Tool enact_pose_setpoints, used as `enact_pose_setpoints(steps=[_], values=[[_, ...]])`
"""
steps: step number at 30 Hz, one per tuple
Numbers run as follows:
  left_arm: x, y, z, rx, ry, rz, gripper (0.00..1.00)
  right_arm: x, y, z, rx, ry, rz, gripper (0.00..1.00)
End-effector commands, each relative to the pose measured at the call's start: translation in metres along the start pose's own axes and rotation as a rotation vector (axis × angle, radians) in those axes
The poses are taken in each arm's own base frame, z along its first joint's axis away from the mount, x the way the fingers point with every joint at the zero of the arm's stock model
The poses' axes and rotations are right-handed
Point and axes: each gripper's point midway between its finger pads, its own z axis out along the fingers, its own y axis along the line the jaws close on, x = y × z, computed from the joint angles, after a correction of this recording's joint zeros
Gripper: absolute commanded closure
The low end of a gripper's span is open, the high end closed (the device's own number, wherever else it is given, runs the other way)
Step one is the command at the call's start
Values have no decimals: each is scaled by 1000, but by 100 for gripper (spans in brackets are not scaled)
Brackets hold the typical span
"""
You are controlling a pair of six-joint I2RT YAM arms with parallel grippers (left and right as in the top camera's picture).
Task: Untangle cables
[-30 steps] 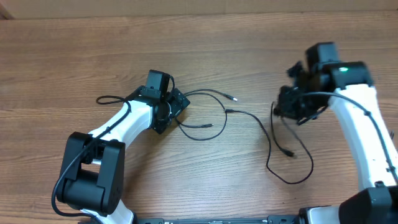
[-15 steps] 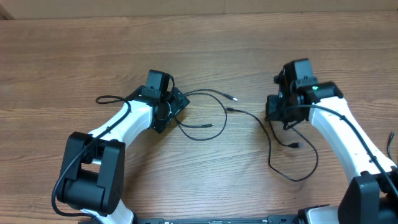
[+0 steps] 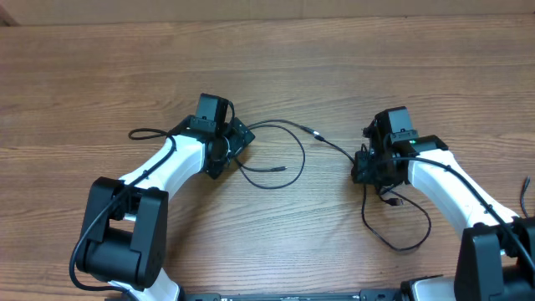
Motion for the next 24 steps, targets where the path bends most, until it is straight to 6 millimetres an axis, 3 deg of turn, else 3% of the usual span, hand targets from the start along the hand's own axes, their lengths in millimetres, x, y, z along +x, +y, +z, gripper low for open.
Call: enact_pose_setpoints(steps=[1,11,16,24], values=[[7,42,22,-133,13,6,1,-5,-4,1,22,-26,-5,68],[7,42,22,-131,11,6,0,-13,-12,10,65,-46,-7,69],[7,41,22,-130,11,6,1,1,-15,31,76,41,-2,69],[7,42,22,-131,11,7,0,27,6,58,101,145,-109,69]])
